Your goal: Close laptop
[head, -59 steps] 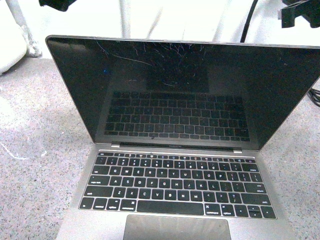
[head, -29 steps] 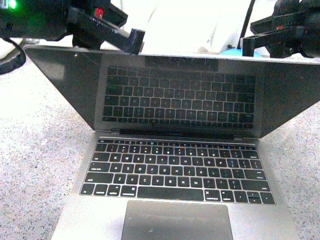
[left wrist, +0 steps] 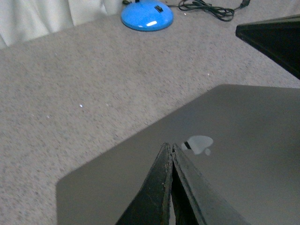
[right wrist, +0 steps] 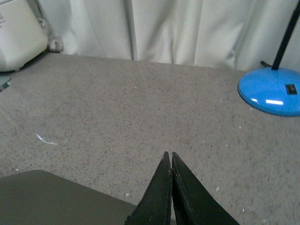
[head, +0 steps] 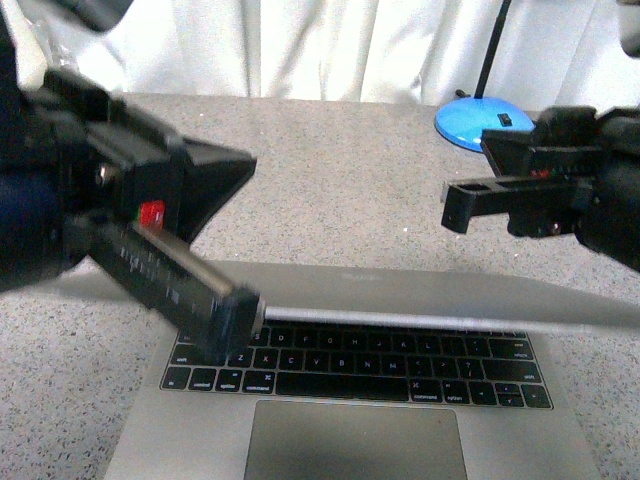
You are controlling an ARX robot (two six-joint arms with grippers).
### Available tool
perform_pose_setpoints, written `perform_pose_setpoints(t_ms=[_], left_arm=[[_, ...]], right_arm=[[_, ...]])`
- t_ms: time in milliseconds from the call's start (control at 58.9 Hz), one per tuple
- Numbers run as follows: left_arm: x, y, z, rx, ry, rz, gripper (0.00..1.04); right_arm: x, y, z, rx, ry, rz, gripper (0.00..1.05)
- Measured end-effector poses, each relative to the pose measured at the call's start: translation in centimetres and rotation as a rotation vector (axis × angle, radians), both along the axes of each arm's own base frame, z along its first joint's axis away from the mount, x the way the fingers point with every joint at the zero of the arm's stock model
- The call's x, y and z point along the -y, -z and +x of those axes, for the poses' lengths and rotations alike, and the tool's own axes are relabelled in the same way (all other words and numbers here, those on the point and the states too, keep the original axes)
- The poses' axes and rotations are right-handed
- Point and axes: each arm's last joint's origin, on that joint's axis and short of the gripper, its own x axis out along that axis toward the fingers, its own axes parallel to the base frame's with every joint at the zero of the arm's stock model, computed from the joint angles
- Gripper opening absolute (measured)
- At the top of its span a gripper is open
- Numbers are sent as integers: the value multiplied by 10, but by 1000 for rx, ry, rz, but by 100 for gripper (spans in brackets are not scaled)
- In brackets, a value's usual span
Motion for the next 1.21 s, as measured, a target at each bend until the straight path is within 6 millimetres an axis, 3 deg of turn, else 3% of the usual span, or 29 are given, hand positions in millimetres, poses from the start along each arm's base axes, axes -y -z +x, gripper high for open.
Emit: perform_pose_setpoints(t_ms=[357,594,764,1053,1206], left_arm=[[7,29,-52,-104,38,-75,4],[7,46,-70,-164,36,-71,4],[7,45,-73,-176,40,-70,4],[-11,22,-71,-153,-86,-103,4],[-24,1,-86,-113,-154,-168,4]], right_arm=[[-3,30,-60,-89,272,207,1],[2,31,-63,-159,358,227,1],[0,34,-66,-185,374,209,1],[2,8,-78,-78,474,96,1],[2,-19,-97,52,513,34,1]])
